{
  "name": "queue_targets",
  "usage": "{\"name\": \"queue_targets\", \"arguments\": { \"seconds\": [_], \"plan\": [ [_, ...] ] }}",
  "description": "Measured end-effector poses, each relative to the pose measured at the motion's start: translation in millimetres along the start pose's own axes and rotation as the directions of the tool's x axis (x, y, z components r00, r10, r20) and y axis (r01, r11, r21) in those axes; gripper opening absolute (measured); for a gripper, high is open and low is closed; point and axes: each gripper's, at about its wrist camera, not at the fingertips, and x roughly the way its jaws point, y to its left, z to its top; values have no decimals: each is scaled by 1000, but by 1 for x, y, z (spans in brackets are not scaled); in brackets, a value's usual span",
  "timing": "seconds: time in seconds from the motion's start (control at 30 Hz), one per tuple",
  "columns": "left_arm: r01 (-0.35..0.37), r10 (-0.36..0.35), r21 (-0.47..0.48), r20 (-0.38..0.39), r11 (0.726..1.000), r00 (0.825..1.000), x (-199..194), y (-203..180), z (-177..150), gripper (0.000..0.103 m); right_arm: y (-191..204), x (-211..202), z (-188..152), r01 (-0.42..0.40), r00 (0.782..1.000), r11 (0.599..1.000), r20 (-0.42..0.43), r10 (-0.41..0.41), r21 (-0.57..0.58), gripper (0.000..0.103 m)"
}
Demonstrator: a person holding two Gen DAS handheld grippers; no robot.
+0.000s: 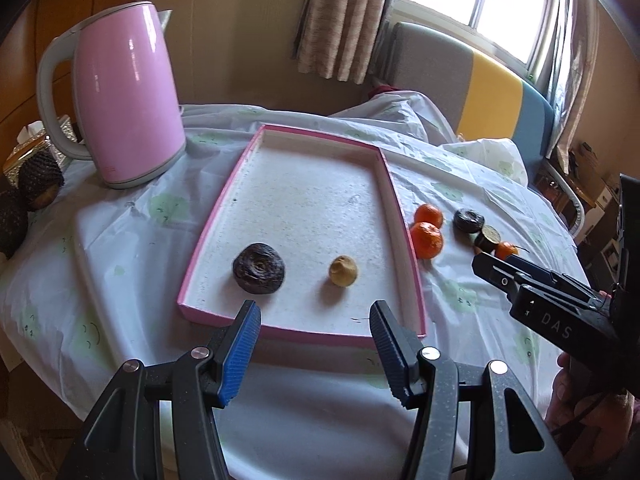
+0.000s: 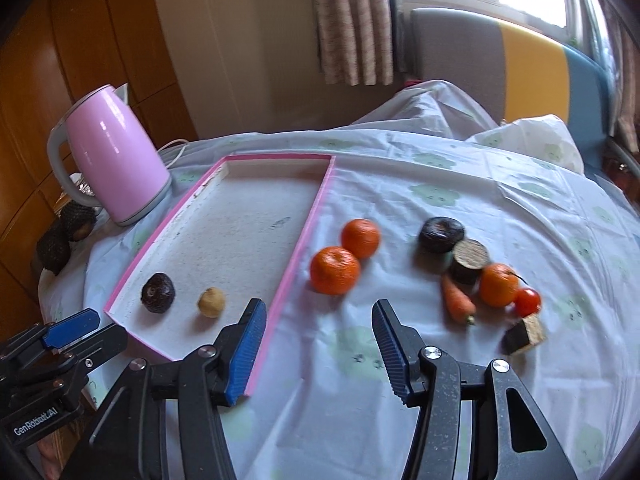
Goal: Organize fruits
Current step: 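Carry the tan potato into the pink tray and open the right tool, then grasp the large mandarin orange with the left tool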
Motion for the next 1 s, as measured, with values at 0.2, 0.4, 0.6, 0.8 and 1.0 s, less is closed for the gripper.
{"name": "queue_targets", "arguments": {
  "seconds": [0.2, 0.4, 0.6, 0.8, 1.0],
  "plan": [
    [41, -41, 18, -19, 999, 999, 4, -12, 1, 58, -42, -8, -14, 77, 997, 994, -10, -76, 73, 56],
    [64, -61, 111, -30, 992, 998, 9, -37, 5, 56, -90, -16, -29, 155, 988, 974, -31, -152, 166, 56],
    [107, -101, 177, -44, 978, 994, 19, -63, 15, 55, -124, -23, -36, 206, 978, 951, -36, -203, 231, 56],
    [161, -147, 239, -74, 958, 986, 36, -87, 26, 51, -139, -23, -40, 216, 976, 942, -42, -212, 256, 56],
    [196, -169, 275, -117, 941, 979, 59, -105, 39, 51, -142, -20, -40, 214, 977, 944, -44, -210, 250, 56]
  ]
}}
